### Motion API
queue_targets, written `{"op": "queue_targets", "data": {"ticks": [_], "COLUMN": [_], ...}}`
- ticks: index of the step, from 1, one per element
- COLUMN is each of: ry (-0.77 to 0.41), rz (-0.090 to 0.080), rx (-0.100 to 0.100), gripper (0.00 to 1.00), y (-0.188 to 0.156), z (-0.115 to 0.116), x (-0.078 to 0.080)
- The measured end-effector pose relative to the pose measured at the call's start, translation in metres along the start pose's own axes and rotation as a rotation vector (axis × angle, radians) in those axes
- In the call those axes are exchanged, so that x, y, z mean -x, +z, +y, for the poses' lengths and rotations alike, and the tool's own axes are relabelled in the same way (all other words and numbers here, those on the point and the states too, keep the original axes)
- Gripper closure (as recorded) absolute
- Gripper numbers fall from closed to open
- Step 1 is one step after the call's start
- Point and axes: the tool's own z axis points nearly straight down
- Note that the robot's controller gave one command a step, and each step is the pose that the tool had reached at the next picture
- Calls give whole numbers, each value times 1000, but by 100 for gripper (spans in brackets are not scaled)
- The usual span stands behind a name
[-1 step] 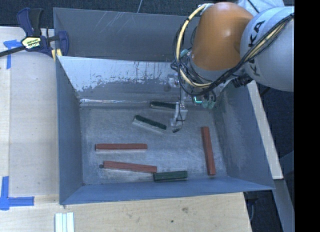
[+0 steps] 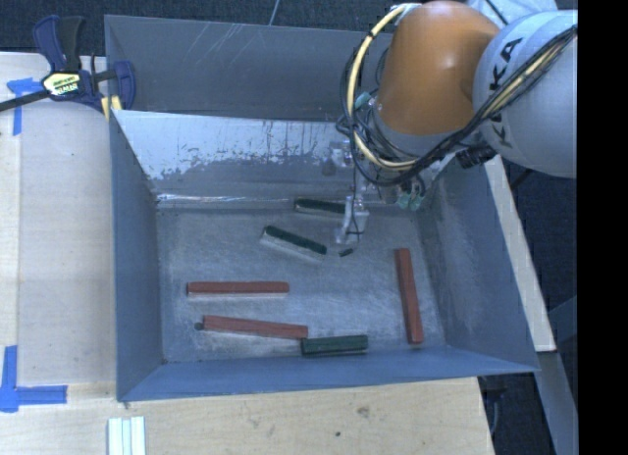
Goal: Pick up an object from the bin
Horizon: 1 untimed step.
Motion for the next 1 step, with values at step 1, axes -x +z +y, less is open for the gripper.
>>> {"op": "queue_targets", "data": {"ticks": [1], "ry": [98], "rz": [3], "rx": [0], "gripper": [0], "y": [109], "z": [21], "x": [6]}}
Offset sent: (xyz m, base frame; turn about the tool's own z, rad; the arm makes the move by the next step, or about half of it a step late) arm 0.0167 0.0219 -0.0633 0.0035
